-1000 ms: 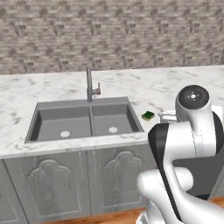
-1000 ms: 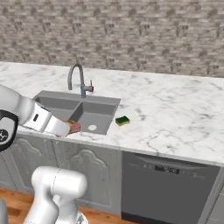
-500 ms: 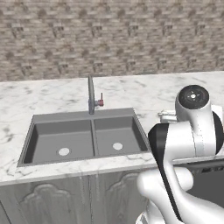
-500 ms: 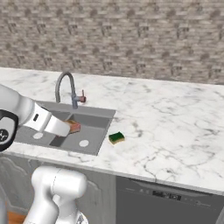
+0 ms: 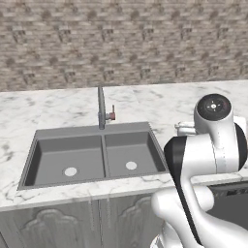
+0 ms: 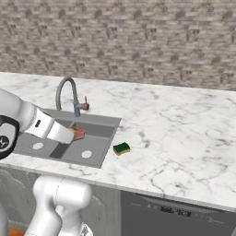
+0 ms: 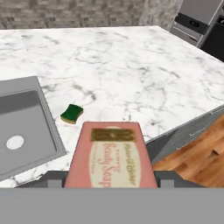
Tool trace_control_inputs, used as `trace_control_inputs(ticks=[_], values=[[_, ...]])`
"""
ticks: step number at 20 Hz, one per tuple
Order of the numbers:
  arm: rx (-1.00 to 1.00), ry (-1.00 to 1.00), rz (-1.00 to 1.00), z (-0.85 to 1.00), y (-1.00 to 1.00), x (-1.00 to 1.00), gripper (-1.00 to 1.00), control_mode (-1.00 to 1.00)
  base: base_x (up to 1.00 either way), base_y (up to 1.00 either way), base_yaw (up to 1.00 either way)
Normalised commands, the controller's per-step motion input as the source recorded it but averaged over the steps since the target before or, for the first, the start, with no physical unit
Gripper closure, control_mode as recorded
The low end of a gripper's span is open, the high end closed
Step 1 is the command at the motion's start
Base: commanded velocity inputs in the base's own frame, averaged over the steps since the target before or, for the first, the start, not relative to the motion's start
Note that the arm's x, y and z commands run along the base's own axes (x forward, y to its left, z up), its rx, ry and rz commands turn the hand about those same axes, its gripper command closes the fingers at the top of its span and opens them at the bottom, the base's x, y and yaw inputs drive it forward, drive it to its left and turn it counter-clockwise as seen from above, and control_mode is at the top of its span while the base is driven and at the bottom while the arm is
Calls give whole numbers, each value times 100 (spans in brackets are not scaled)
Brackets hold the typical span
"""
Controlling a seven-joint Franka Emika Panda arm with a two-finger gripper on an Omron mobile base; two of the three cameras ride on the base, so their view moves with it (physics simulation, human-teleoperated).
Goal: Locate and retrieve the bar soap and sponge from the cabinet. Place them next to the sink.
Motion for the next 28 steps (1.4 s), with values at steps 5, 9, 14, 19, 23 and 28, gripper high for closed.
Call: trace_control_inputs(ticks=[5,9,14,19,23,28], values=[[0,0,0,0,0,0,100,100,1,0,0],[0,0,5,-1,0,28,100,-100,3,0,0],[3,5,18,-20,-12,58,100,-100,0,0,0],[8,13,25,-42,-11,52,100,-100,0,0,0],[3,20,27,-67,-13,12,100,-100,0,0,0],[0,18,26,-66,-16,0,100,-100,0,0,0]])
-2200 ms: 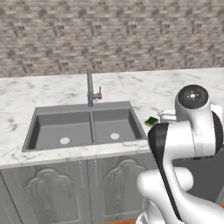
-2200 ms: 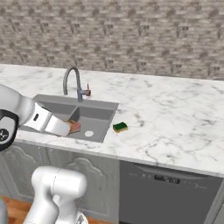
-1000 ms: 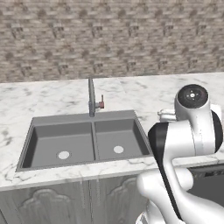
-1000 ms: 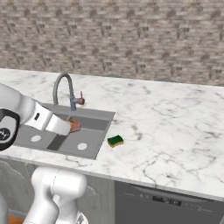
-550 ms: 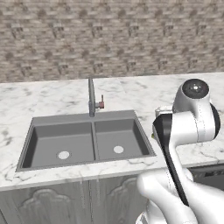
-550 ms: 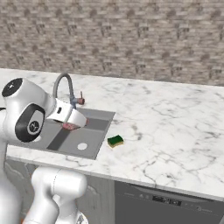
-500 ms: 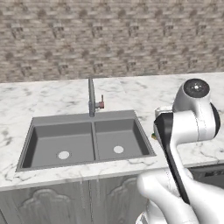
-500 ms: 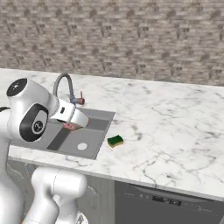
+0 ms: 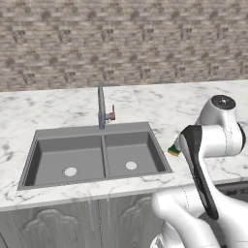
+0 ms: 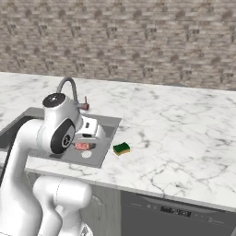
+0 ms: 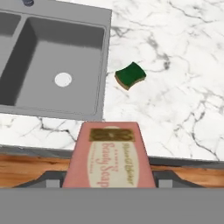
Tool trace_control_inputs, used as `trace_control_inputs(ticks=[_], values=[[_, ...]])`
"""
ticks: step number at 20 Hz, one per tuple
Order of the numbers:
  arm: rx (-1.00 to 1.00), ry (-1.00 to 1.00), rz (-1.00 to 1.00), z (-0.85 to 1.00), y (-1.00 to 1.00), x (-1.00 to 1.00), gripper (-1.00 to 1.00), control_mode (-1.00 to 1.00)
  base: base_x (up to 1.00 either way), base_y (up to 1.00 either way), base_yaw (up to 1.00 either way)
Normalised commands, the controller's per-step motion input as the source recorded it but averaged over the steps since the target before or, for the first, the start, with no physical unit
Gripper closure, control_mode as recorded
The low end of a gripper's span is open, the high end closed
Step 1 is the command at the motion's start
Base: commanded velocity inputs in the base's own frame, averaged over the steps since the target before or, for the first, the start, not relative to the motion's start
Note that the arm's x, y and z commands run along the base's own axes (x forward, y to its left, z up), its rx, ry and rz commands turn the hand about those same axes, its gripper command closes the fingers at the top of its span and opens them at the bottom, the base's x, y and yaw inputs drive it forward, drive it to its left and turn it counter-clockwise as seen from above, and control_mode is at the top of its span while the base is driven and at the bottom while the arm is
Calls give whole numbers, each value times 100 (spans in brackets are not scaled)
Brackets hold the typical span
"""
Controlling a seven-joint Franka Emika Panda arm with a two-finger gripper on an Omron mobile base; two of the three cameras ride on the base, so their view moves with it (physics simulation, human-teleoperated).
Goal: Locate and retrieve the bar soap and sponge from the cabinet. Place them next to the sink.
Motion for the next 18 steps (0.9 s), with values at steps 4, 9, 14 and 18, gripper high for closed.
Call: trace_control_inputs(ticks=[4,9,14,18], values=[[0,9,16,-41,-32,4,100,-100,0,0,0],[-1,2,13,-43,-29,12,100,-100,0,0,0],[1,4,7,-55,-4,27,100,-100,0,0,0],[1,6,2,-34,0,51,100,-100,0,0,0]])
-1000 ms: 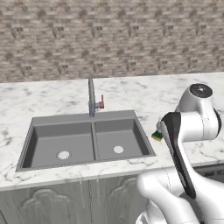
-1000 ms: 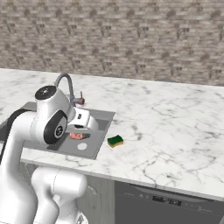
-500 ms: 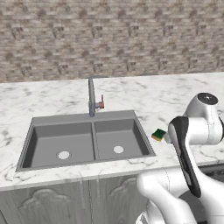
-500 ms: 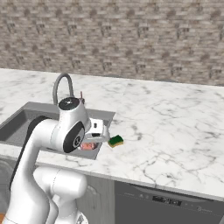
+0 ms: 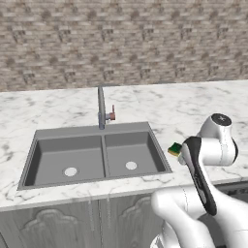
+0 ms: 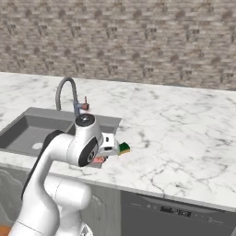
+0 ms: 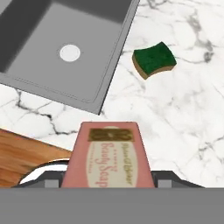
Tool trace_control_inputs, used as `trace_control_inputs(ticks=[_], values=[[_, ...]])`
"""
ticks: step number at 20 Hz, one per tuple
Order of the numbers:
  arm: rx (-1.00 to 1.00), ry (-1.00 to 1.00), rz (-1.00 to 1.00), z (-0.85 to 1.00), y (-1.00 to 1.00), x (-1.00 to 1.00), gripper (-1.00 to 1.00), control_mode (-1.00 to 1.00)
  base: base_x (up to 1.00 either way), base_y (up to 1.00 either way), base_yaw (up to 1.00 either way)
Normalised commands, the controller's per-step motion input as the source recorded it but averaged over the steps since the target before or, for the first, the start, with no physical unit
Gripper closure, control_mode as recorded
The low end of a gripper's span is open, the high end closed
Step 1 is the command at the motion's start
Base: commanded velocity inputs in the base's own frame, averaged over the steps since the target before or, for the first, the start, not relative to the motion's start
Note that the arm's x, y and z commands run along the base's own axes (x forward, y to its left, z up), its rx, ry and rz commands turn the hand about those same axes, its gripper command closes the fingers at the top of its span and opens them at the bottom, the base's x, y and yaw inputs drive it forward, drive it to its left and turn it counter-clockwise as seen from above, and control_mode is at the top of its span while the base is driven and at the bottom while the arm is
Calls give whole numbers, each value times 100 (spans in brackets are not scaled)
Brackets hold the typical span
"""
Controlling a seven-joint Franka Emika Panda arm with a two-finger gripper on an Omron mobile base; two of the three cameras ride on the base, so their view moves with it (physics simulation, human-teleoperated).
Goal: Locate and retrieve the bar soap and sponge from the cabinet. Place them next to the sink.
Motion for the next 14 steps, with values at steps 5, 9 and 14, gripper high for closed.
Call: trace_control_inputs(ticks=[5,9,14], values=[[0,8,5,-25,-13,64,100,-100,0,0,0],[0,18,5,-37,-6,43,100,-100,0,0,0],[0,9,8,-32,0,29,100,-100,0,0,0]])
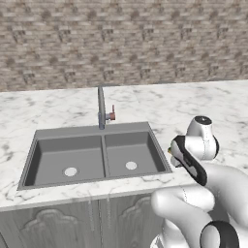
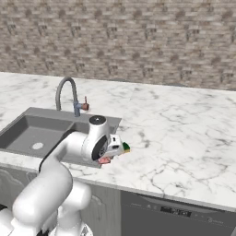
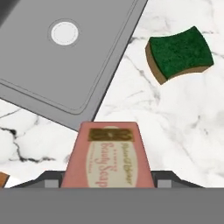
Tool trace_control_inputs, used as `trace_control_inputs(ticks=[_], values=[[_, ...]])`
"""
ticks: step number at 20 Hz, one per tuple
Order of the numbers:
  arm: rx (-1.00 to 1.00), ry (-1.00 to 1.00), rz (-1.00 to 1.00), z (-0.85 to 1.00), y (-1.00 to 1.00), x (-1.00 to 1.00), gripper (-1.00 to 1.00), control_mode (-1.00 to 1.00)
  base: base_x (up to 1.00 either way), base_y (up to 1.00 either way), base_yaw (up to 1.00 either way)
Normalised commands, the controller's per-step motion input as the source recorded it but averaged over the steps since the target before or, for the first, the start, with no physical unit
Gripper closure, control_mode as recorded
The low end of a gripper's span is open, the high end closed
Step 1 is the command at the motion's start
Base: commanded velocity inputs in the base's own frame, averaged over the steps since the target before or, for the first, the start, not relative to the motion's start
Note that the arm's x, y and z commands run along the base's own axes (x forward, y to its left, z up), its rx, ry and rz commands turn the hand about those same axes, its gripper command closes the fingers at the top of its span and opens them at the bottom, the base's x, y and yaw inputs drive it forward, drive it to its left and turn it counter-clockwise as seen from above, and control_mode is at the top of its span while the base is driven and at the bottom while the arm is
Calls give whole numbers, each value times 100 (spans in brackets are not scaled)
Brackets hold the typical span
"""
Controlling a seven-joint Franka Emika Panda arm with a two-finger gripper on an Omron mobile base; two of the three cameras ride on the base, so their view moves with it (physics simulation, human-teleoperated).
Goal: Locate and retrieve the bar soap and sponge from the cabinet. Place them next to the sink.
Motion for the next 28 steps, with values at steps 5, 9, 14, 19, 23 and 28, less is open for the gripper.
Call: trace_control_inputs(ticks=[5,9,14,19,23,28], values=[[4,0,10,-23,-3,26,100,-100,0,0,0],[3,0,9,-39,-11,20,100,-100,0,0,0],[1,0,8,-37,-8,14,100,-100,0,0,0],[4,-1,7,-23,-2,13,100,-100,0,0,0],[5,-3,6,-25,0,12,-100,-100,0,0,0],[4,-1,4,-18,0,5,-100,-100,0,0,0]])
